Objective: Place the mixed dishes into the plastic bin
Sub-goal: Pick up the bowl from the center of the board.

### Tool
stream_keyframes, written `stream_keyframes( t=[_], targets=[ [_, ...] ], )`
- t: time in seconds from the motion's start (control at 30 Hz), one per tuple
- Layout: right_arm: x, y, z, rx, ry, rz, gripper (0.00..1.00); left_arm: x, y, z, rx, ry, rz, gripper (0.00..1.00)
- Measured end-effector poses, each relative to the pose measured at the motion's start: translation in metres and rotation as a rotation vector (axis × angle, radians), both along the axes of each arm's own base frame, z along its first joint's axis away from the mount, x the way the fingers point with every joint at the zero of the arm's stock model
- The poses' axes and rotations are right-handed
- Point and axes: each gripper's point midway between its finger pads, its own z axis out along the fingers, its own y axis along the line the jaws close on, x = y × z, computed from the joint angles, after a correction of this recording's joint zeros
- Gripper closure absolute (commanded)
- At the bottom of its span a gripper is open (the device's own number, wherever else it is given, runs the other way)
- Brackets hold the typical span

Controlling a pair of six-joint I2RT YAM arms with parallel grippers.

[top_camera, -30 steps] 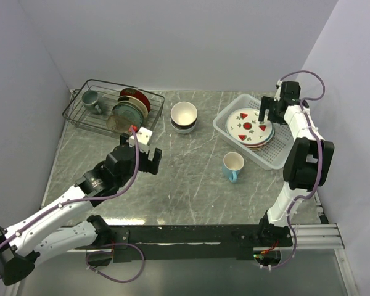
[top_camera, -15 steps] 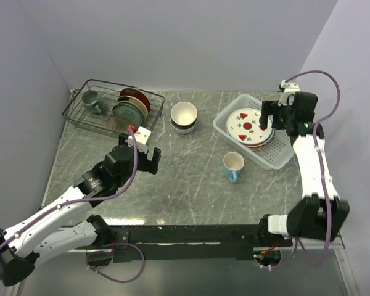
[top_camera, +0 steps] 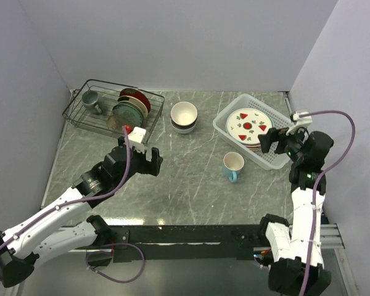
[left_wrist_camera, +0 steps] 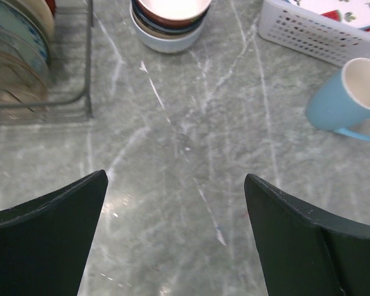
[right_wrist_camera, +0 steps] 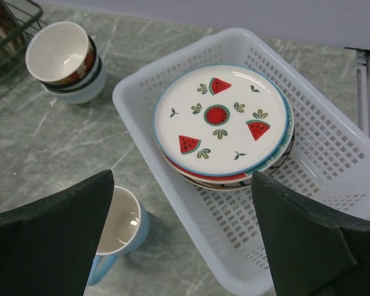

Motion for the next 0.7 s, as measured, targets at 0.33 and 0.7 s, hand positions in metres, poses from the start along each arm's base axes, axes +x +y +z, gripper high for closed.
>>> stream_keyframes(
  t=[0.33, 0.7],
  targets=[
    [-0.013, 0.008, -0.019, 0.100, -0.028, 0.051, 0.00, -0.017, -0.017, 0.000, -0.216, 0.144, 0.010, 0.01],
    [-0.020, 0.012, 0.002, 0.072, -0.118, 0.064, 0.00, 0.020, -0.066, 0.011, -0.320, 0.238, 0.005, 0.01]
  ],
)
